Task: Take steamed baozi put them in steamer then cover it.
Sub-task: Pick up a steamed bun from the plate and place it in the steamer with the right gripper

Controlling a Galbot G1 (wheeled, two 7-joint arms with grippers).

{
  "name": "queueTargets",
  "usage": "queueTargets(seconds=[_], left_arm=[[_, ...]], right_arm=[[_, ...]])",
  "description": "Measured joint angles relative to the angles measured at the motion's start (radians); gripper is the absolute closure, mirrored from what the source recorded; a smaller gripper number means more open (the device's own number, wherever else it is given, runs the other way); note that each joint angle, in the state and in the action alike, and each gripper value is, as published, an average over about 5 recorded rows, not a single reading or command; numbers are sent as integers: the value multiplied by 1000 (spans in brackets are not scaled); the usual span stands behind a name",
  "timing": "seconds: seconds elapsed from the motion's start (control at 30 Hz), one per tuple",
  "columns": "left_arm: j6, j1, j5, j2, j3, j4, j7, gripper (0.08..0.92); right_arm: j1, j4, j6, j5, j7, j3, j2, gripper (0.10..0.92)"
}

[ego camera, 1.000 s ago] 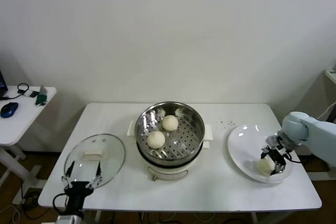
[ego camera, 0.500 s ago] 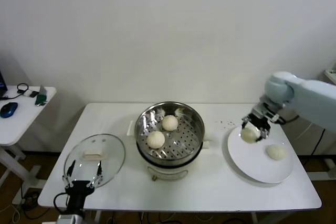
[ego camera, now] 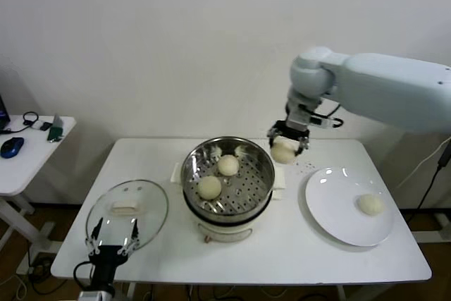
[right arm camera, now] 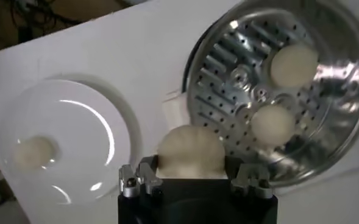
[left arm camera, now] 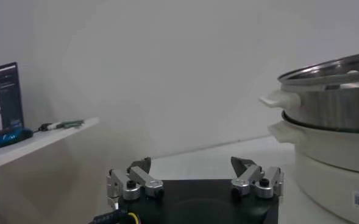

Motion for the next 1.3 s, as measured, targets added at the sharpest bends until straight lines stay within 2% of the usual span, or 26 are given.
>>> queueTargets(seconds=[0.5,0.9,1.13,1.3], left_arm=[[-14,23,-28,12,-22,8,-1,177],[-9,9,-45,25,-21,14,-1,177],[-8,7,-48,28,-21,19,-1,177],[-9,6,-49,28,-21,22,-1,177]], right_arm=[[-133,-60,48,-31,-24,-2,278,312],[-202,-81,64,-55,-36,-36,336,303],[-216,-84,54,-65,-32,-40,346,216],[-215,-79,52,-67,-32,-36,343,203]])
